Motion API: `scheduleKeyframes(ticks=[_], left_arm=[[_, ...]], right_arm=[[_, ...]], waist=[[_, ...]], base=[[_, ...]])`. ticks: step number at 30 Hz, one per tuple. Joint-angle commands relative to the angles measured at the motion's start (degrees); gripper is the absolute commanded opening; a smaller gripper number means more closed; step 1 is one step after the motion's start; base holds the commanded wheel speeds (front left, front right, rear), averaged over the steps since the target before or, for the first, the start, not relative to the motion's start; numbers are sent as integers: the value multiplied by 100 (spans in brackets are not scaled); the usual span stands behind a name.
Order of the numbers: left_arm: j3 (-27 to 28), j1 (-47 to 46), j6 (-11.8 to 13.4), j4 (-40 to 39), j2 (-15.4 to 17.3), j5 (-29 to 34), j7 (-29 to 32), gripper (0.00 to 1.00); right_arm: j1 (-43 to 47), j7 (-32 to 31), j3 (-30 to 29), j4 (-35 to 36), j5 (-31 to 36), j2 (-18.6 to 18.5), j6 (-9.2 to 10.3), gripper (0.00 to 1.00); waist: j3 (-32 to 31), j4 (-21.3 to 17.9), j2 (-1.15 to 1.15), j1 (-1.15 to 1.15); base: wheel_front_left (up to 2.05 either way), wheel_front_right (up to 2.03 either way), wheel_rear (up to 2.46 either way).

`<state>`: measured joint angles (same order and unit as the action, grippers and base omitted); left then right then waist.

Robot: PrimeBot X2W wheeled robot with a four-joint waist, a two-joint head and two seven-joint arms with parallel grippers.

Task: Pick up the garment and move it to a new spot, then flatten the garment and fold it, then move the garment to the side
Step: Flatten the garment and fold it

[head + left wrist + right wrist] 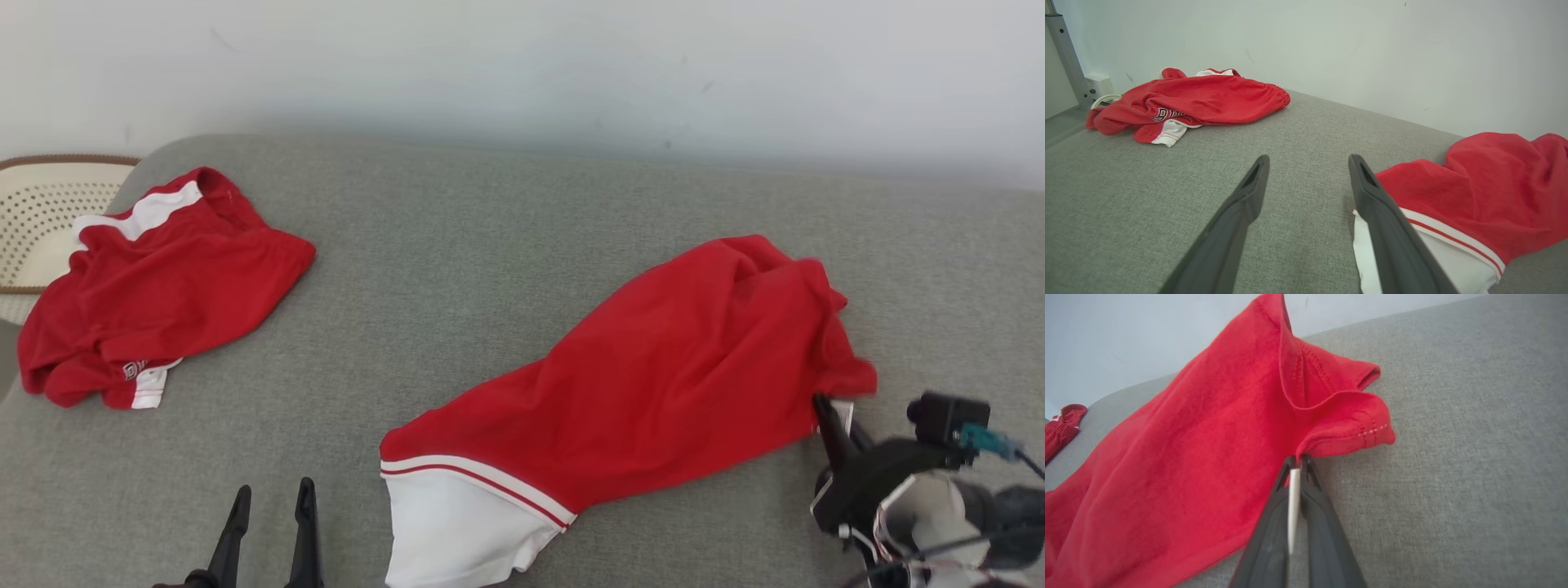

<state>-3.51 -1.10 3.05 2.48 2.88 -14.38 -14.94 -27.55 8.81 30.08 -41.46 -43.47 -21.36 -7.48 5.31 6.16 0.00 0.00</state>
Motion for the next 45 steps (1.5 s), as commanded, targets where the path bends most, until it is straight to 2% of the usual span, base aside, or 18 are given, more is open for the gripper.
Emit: scheduleKeyframes(ticks=[1, 3, 8, 14, 15, 16, 23, 28, 32, 37, 41, 45], left_arm=[[26, 71, -19, 1, 2, -19, -34, 100], [39, 102, -6, -12, 2, -24, -34, 100], [40, 143, -8, -14, 2, -24, -34, 100], [55, 160, -23, 1, 2, -12, -35, 100], [59, 167, -29, 7, 1, -9, -35, 100], [60, 175, -35, 17, 1, -4, -34, 100], [100, 234, -23, 27, 2, 6, -34, 100], [145, 263, -5, 0, 2, 4, -34, 100], [195, 343, 26, -52, 2, 5, -35, 100], [234, 371, 58, -118, 3, 37, -35, 100], [273, 413, 73, -165, 2, 151, -35, 100], [304, 441, 82, -203, 17, 478, -35, 100]], right_arm=[[301, -86, -57, 218, -95, -34, -3, 0], [608, -184, -199, 550, -16, -113, -3, 0], [1441, -575, -720, 1392, 230, -52, -3, 0], [2339, -1208, -1589, 2380, 815, 247, -3, 0], [2437, -1278, -1752, 2523, 915, 313, -3, 54], [2526, -1346, -1897, 2620, 983, 419, -3, 100], [2952, -1562, -2655, 3326, 1729, 839, -3, 100], [2986, -1408, -2817, 3653, 2044, 1027, -3, 100], [2982, -974, -2817, 3889, 2196, 1192, -3, 100], [3021, -354, -2736, 3890, 2412, 1209, -3, 100], [2982, 200, -2691, 3851, 2499, 1142, -3, 100], [2956, 443, -2659, 3717, 2588, 1059, -3, 100]], waist=[[-80, -108, 0, 0], [-104, -156, 0, 0], [-146, -236, 0, 0], [-201, -278, 0, 0], [-207, -281, 0, 0], [-221, -283, 0, 0], [-321, -270, 0, 0], [-362, -283, 0, 0], [-444, -304, 0, 0], [-511, -318, 0, 0], [-550, -336, 0, 0], [-570, -355, 0, 0]], base=[[0, 0, 0], [0, 0, 0], [0, 0, 0], [0, 0, 0], [0, 0, 0], [0, 0, 0], [0, 0, 0], [0, 0, 0], [0, 0, 0], [0, 0, 0], [0, 0, 0], [0, 0, 0]])
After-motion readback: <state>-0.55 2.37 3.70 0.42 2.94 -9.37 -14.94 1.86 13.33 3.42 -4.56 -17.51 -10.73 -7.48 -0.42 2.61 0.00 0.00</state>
